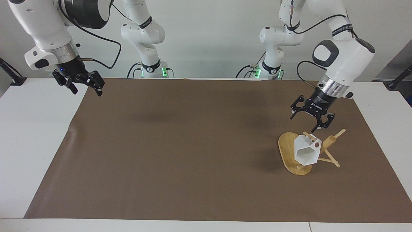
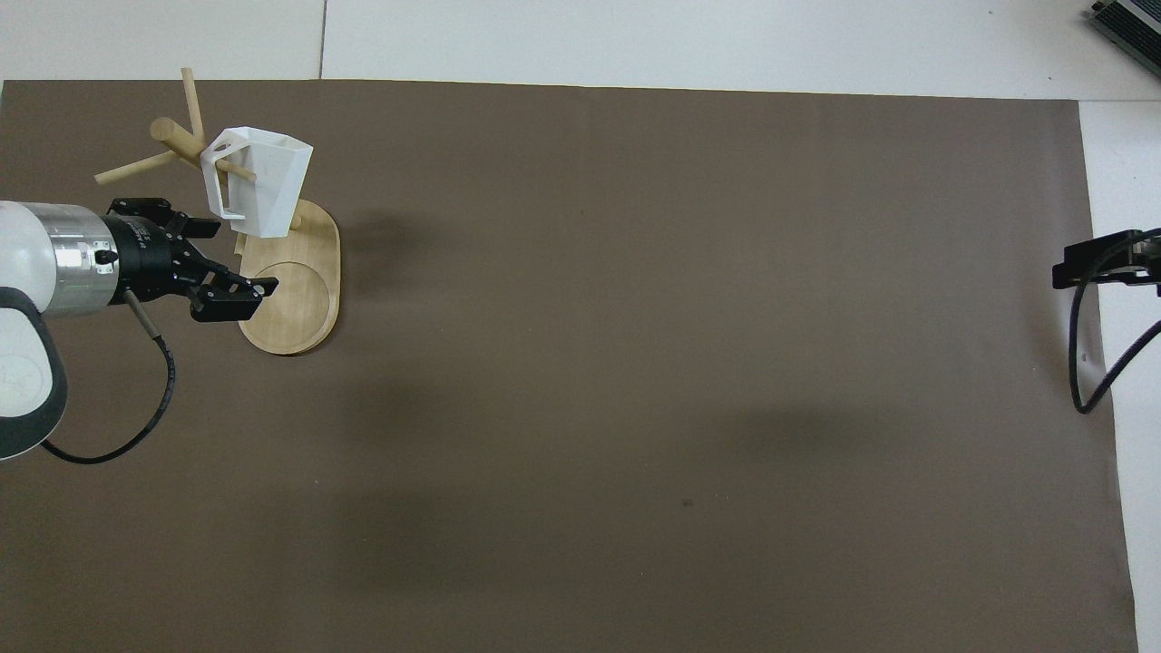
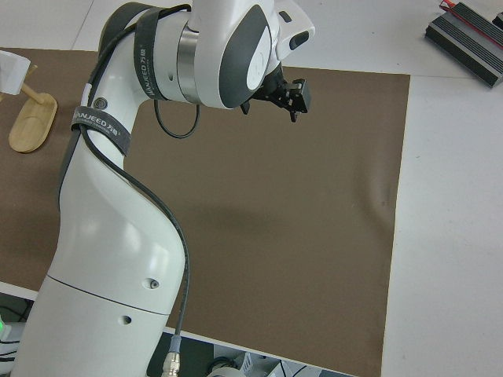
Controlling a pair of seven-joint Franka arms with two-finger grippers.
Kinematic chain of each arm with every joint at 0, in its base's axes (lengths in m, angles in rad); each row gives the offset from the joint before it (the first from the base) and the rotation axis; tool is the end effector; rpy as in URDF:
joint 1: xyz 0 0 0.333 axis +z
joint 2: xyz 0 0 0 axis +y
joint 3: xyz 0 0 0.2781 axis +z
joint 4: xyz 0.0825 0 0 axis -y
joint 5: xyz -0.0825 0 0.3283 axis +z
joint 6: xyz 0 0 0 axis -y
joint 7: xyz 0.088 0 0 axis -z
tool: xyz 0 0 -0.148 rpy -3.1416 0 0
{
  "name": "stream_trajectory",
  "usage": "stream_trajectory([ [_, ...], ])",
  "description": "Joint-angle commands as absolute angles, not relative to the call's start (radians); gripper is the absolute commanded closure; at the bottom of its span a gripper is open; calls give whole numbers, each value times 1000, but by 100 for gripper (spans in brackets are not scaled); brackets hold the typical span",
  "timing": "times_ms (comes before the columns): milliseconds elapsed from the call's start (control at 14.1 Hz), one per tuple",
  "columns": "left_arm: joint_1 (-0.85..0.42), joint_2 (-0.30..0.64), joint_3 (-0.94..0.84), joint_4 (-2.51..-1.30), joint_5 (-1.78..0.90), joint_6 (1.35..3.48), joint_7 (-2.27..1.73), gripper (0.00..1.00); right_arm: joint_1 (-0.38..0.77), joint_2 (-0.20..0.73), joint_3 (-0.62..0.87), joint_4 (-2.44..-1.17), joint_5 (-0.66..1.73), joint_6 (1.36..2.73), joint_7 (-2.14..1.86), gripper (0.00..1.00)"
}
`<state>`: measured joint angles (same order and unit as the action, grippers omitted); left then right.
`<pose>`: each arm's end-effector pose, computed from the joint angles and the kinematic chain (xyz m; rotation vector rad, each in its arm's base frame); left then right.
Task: Hang cup on rack
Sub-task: 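Open the left gripper and pull it back from the cup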
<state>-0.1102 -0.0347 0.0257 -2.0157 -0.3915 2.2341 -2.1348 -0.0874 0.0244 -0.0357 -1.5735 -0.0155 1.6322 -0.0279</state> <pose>0.5270 -0.0685 0.4416 1.1830 2.4888 -0.2677 0.5086 -0.0650 0.5377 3.1188 -0.1475 0.0515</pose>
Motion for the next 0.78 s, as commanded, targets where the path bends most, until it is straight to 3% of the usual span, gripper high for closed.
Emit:
stream_trajectory([
  [0,-115,-58,21,-1996,-373,2142,-1943,0,-94,5,-34,-1601,6,1651,-55,0],
  [708,-132,-55,8,-1865,-236,1792,-1092,0,-92,3,-31,-1603,9,1635,-55,0],
])
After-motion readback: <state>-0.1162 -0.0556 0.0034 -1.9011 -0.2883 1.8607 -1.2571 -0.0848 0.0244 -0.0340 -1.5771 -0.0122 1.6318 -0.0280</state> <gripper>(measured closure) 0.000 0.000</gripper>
